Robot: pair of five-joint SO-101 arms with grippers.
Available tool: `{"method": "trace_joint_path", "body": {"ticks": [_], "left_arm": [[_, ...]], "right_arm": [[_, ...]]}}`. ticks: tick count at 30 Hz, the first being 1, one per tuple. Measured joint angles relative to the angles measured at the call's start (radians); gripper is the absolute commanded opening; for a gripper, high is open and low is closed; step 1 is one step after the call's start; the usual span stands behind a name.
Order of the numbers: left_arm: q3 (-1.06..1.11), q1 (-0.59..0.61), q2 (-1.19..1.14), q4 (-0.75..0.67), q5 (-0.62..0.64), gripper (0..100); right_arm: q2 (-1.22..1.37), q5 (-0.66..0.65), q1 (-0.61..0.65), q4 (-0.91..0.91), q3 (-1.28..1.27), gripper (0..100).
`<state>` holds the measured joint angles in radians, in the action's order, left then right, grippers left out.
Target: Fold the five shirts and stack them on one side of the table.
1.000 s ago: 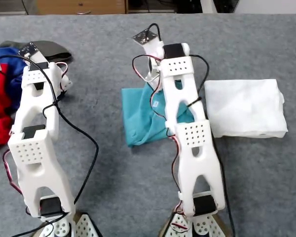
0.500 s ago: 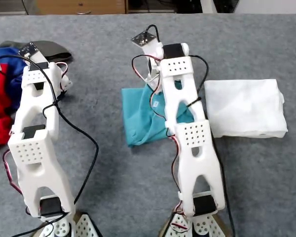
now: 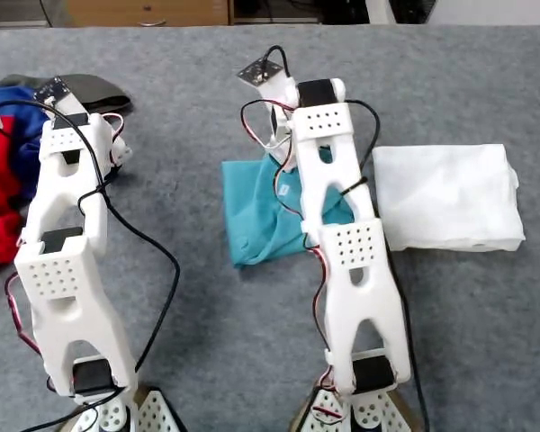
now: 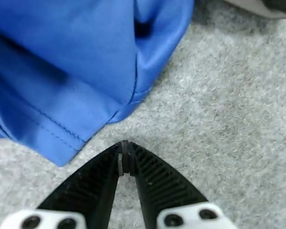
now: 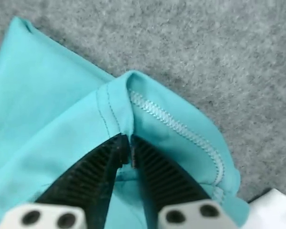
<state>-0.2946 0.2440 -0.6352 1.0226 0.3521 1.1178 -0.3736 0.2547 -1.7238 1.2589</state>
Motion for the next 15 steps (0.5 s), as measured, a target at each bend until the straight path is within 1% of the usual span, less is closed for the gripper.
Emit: {"method": "trace_joint_path", "body": {"ticks": [8, 15], "left_arm": [[0.000, 0.000, 0.000, 0.000, 0.000, 2], [0.000, 0.000, 0.000, 0.000, 0.000, 2]], "right_arm": [[-0.003, -0.005, 0.000, -0.031, 0.000, 0.2], [-0.064, -0.017, 0.000, -0.040, 0.000, 0.2]]}}
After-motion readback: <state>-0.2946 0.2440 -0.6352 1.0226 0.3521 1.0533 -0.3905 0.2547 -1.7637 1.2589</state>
